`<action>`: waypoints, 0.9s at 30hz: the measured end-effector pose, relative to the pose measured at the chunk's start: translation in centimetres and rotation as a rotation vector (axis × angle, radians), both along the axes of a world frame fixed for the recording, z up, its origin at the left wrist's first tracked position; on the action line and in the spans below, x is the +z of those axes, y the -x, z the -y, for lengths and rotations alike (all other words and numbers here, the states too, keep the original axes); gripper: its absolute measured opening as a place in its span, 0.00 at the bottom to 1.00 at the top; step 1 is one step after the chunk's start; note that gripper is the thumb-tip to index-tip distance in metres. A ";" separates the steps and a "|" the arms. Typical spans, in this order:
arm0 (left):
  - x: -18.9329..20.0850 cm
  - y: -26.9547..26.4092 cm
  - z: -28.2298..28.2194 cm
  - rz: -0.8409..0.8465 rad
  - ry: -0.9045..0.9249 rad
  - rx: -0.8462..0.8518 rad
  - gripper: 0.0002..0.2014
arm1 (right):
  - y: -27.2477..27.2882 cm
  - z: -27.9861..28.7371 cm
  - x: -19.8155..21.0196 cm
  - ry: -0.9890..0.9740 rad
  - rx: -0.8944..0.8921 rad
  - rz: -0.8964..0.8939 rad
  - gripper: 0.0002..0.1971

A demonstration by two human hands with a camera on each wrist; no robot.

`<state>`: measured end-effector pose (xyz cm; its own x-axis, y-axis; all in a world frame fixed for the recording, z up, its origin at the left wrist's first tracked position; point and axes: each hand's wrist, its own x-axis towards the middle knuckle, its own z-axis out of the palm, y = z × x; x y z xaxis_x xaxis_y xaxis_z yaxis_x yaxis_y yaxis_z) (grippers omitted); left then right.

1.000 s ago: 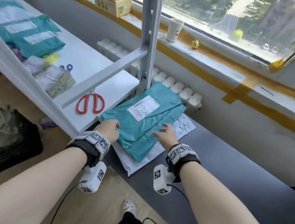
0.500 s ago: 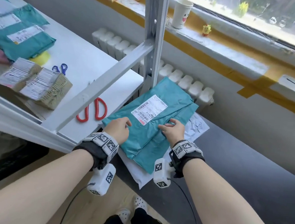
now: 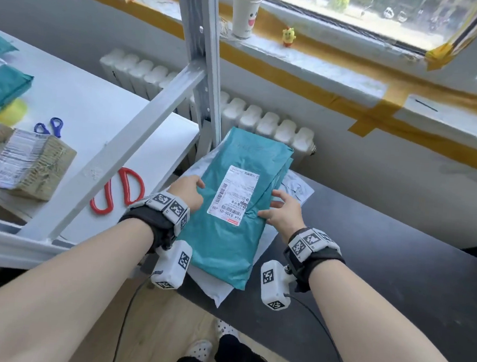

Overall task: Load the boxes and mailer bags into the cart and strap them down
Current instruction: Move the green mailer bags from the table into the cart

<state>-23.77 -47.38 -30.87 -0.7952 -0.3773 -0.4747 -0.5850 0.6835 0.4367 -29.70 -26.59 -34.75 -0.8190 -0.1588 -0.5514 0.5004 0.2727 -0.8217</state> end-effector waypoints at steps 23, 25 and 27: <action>2.1 3.0 -4.7 -0.035 -0.473 -0.050 0.27 | -4.7 -7.0 4.4 0.040 -0.201 -0.077 0.31; 3.3 2.9 -5.9 -0.046 -0.506 -0.114 0.29 | -6.2 -8.2 5.4 0.027 -0.260 -0.106 0.31; 4.5 2.6 -7.5 -0.053 -0.531 -0.192 0.29 | -8.0 -9.7 6.6 0.014 -0.331 -0.136 0.31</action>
